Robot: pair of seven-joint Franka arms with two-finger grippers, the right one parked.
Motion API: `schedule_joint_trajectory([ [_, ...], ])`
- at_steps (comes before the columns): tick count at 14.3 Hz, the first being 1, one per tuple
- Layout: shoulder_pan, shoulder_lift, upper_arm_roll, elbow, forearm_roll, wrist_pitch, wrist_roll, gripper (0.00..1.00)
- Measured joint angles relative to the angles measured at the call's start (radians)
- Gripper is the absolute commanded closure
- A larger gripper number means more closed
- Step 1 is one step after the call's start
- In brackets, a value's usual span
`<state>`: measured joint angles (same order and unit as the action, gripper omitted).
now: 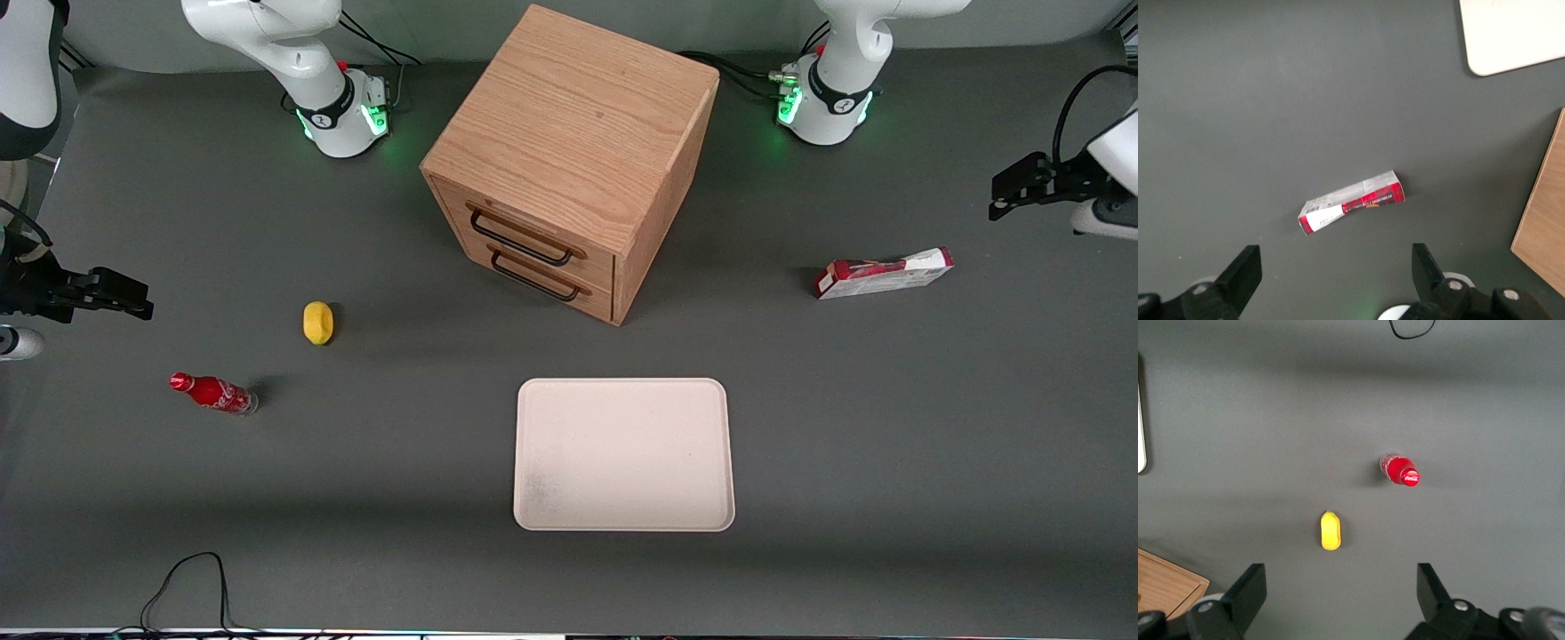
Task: Place red cookie box on tray
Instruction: 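Move the left gripper toward the red tartan shortbread box, then lower the open left gripper over the box's end and close it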
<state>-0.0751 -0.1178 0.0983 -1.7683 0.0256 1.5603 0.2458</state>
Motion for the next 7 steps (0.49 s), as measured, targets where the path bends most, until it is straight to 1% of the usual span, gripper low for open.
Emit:
schedule_joint_trajectory([
  [3,0.004,0.017,0.004,-0.027,0.002,-0.035,0.034,0.00],
  [5,0.013,0.017,0.006,-0.065,0.003,-0.015,0.140,0.00],
  [7,0.024,0.019,0.007,-0.115,0.004,0.048,0.301,0.00],
])
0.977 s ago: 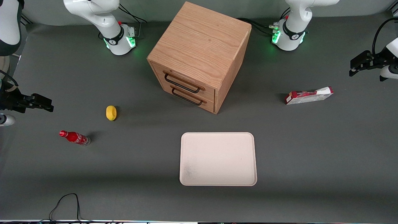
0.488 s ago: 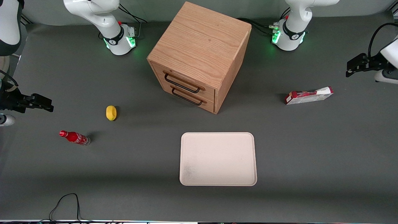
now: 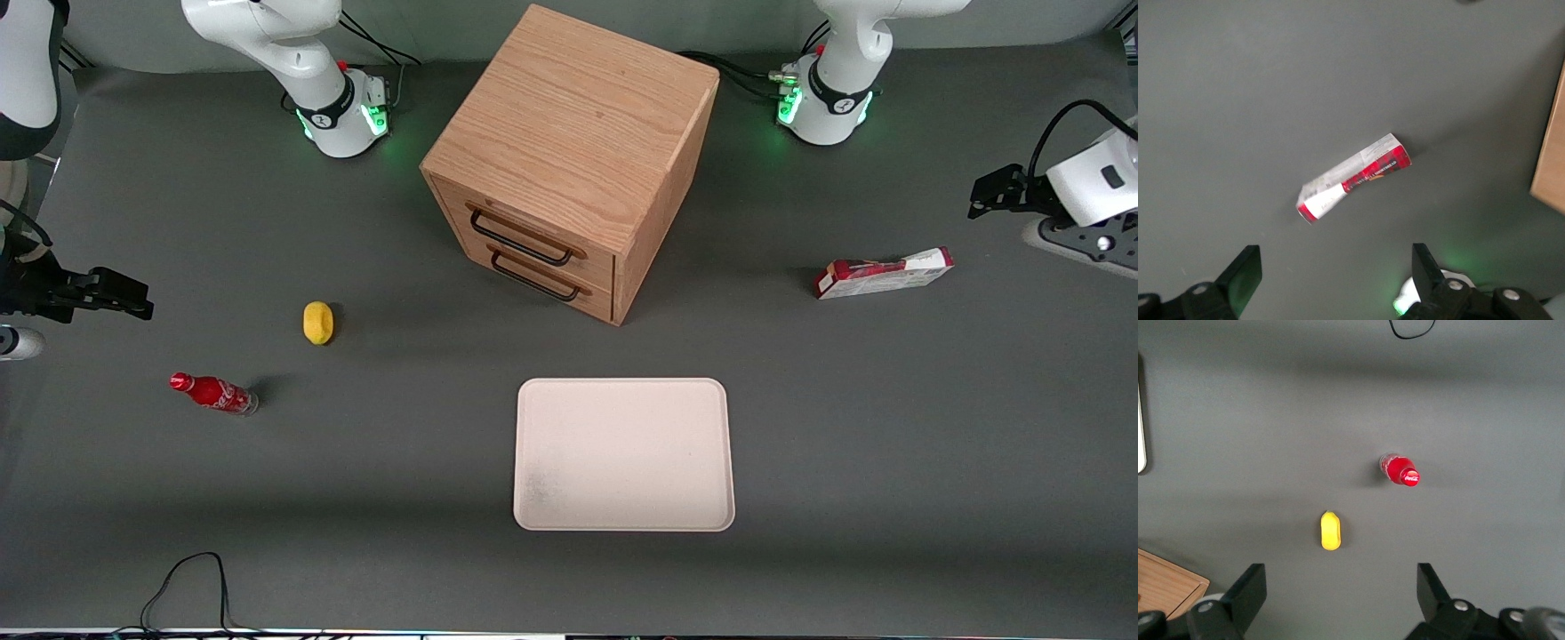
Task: Place red cookie box on tray
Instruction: 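Lower the open left gripper over the box's end and close it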
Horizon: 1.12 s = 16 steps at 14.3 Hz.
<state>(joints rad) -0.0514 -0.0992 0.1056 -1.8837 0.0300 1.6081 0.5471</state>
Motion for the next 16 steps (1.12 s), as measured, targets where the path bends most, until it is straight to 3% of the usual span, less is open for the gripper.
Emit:
schedule_joint_trajectory([
  [3,0.029,0.004,0.003,-0.092,0.000,0.084,0.252,0.01],
  [9,0.041,0.006,0.008,-0.239,0.000,0.197,0.588,0.01],
  [16,0.043,0.010,0.008,-0.482,0.000,0.492,0.797,0.00],
])
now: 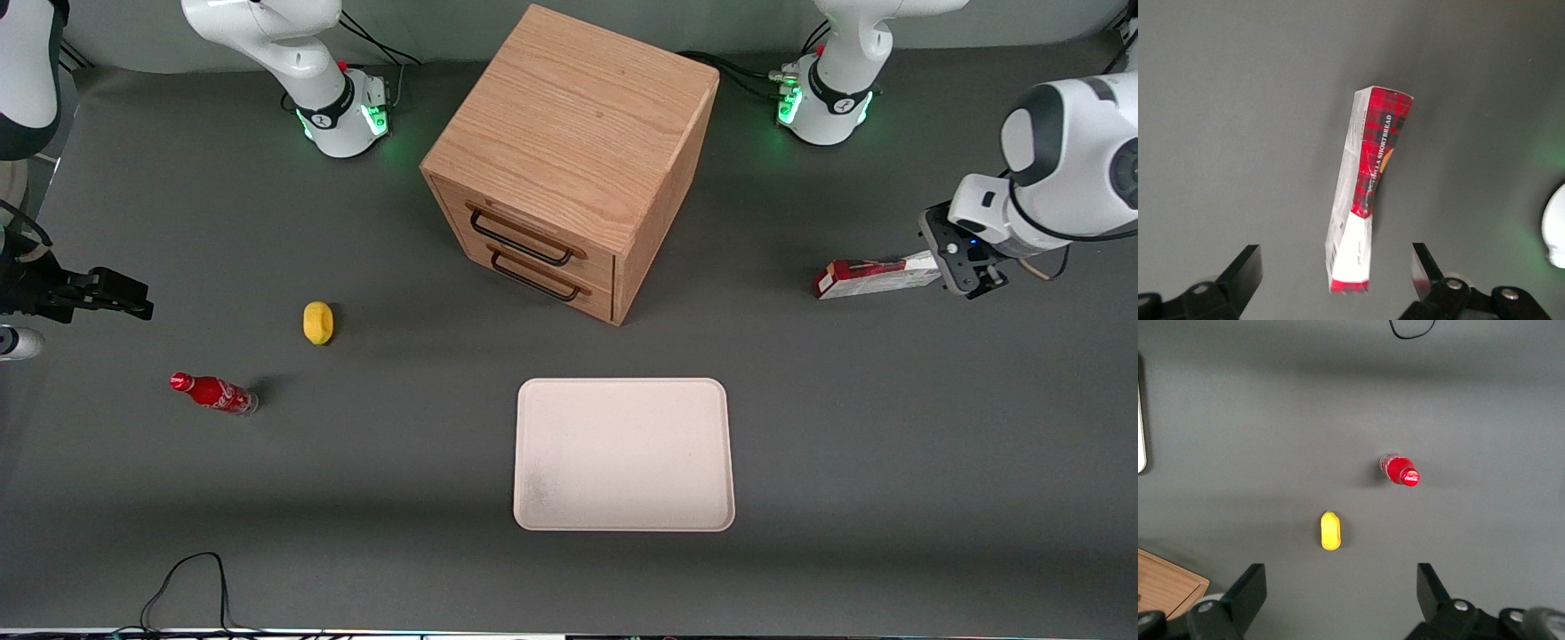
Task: Place red cookie box on tray
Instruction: 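Lower the open left gripper over the box's end and close it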
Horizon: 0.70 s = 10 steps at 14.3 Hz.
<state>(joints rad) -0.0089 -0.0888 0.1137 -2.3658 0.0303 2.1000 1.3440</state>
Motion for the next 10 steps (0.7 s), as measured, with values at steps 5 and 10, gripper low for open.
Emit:
schedule_joint_trajectory([
  [5,0.000,0.024,-0.001,-0.140,0.000,0.202,0.065,0.00],
  [10,0.000,0.043,-0.003,-0.276,0.000,0.405,0.099,0.01],
])
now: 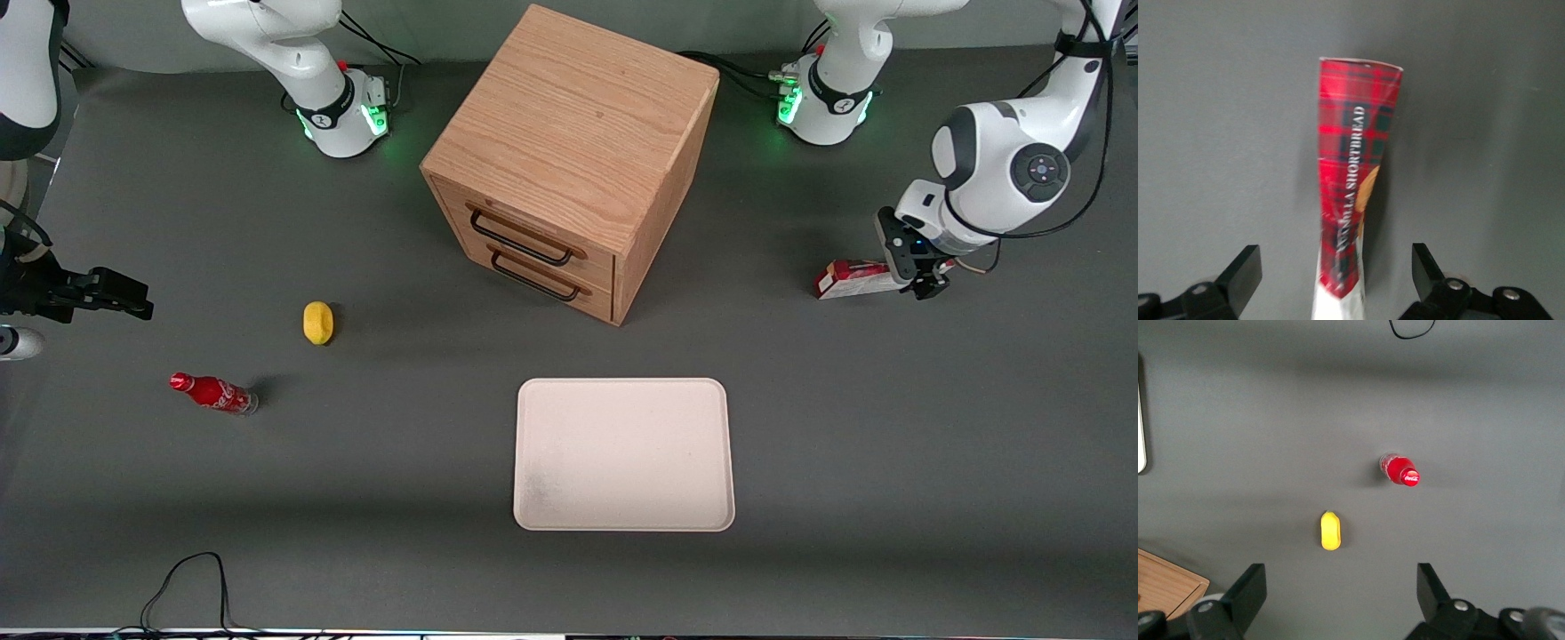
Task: Place red cookie box on tray
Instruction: 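Lower the open left gripper over the box's end and close it, then lift the box by its end with the left gripper, tilting it upright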
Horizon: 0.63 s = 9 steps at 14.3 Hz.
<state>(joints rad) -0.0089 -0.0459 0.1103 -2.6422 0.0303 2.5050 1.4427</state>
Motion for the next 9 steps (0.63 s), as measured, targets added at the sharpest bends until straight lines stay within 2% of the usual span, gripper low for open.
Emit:
schedule_joint_trajectory([
  [1,0.000,0.001,-0.001,-0.014,0.000,0.015,0.001,0.02],
  [2,0.000,0.004,-0.001,-0.026,0.000,0.036,0.003,0.10],
  [4,0.000,0.011,-0.002,-0.040,0.000,0.072,0.004,0.45],
  [6,0.000,0.020,-0.002,-0.045,0.000,0.099,0.019,1.00],
  [9,0.000,0.030,-0.002,-0.045,0.000,0.116,0.042,1.00],
])
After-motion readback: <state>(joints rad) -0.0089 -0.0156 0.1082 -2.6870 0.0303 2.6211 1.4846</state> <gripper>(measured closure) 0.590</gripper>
